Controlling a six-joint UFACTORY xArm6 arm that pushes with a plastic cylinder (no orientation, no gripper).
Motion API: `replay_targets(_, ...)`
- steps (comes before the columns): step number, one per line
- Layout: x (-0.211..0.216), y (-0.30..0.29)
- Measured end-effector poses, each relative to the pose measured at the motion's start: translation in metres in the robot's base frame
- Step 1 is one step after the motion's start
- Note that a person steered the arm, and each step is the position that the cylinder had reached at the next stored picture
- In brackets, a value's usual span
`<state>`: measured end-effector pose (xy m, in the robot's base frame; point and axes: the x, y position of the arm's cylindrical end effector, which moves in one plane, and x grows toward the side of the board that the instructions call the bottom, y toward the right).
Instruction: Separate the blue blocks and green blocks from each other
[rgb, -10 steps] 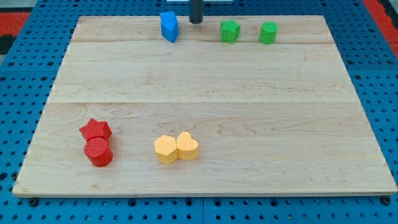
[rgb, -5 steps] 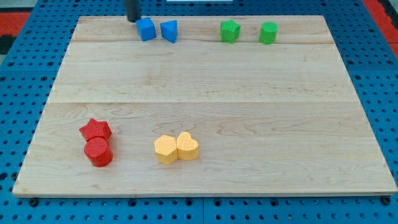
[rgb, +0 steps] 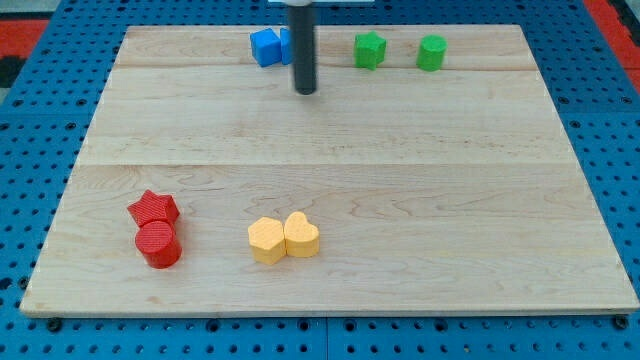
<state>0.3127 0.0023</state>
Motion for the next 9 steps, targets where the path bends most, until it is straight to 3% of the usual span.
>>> replay_targets(2,-0.022,-0.027)
replay_targets(3,-0.058,0.004)
replay_targets(4,-0.06,0.041)
replay_targets(6,-0.056,0.034)
replay_targets(8,-0.085,0.062)
replay_targets(9,-0.069,0.095)
